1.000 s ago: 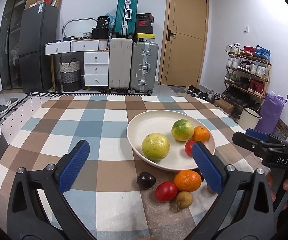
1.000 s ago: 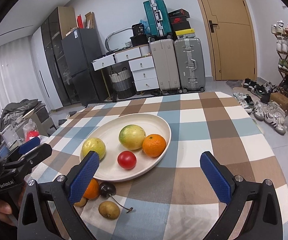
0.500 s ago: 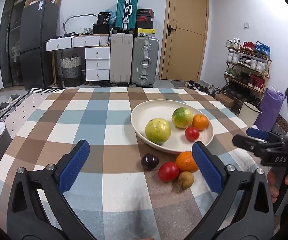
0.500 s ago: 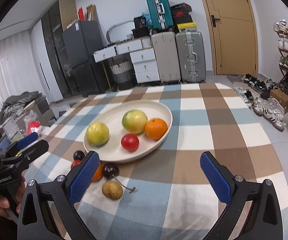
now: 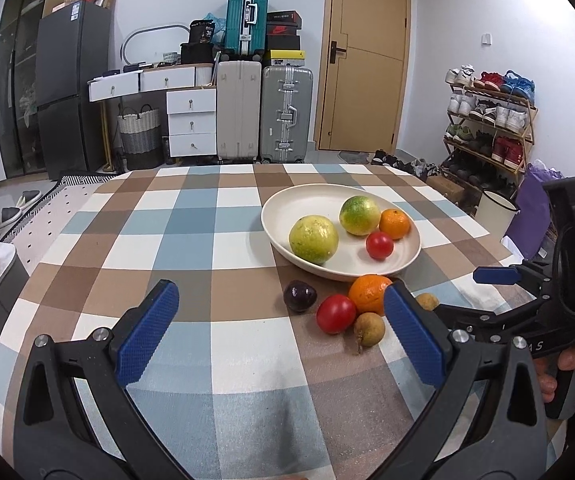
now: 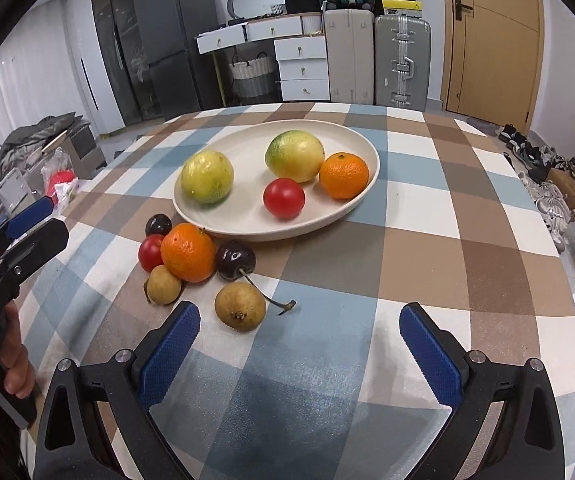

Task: Organize fruits
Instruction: 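Withdraw both tools from the plate toward the remaining fruits, then lower the right tool onto a small brown pear and close it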

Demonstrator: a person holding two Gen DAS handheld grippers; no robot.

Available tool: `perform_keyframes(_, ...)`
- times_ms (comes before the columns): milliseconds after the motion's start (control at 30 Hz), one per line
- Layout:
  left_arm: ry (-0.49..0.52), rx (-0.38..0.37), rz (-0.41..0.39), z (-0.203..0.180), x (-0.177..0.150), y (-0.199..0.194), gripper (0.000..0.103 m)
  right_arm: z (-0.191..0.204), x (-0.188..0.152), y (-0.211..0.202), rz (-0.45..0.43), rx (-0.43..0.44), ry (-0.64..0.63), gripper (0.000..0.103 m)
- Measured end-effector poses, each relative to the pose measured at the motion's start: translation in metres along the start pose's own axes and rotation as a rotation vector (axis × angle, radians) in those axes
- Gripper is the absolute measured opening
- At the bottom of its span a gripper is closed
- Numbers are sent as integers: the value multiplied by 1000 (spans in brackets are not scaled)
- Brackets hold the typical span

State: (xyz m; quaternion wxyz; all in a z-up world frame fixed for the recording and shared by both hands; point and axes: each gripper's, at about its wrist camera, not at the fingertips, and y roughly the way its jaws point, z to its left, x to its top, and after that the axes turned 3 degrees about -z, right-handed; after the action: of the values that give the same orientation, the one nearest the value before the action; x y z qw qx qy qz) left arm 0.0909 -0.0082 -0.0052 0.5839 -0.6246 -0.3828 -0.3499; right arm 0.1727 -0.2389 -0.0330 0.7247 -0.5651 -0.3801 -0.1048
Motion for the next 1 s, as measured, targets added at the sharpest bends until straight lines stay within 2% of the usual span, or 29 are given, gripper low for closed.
perform_keyframes(100, -9, 2, 9, 2, -1, 2, 102, 6, 0, 7, 28, 3, -10, 100)
perform_keyframes(233, -28, 2, 9, 5, -1, 2, 102, 15, 0, 15, 63, 3, -37, 82)
perform_keyframes(400, -40, 4, 22, 7, -1, 6, 102, 21, 1, 21, 84, -1, -71, 76)
perform_keyframes(567, -27, 9, 31, 5, -1, 8, 102, 27, 2, 22, 79, -6, -94, 64)
perform_keyframes(633, -23, 10, 34, 4, -1, 9, 102, 28, 2, 20, 73, 4, -98, 52)
perform_keyframes(733, -26, 9, 33, 4, -1, 9, 102, 30, 2, 17, 63, 11, -106, 43)
perform_keyframes(900, -25, 9, 33, 4, -1, 9, 102, 33, 0, 11, 47, 26, -118, 32)
perform_keyframes(1000, -25, 10, 34, 3, -1, 9, 102, 32, -2, 5, 29, 42, -118, 30)
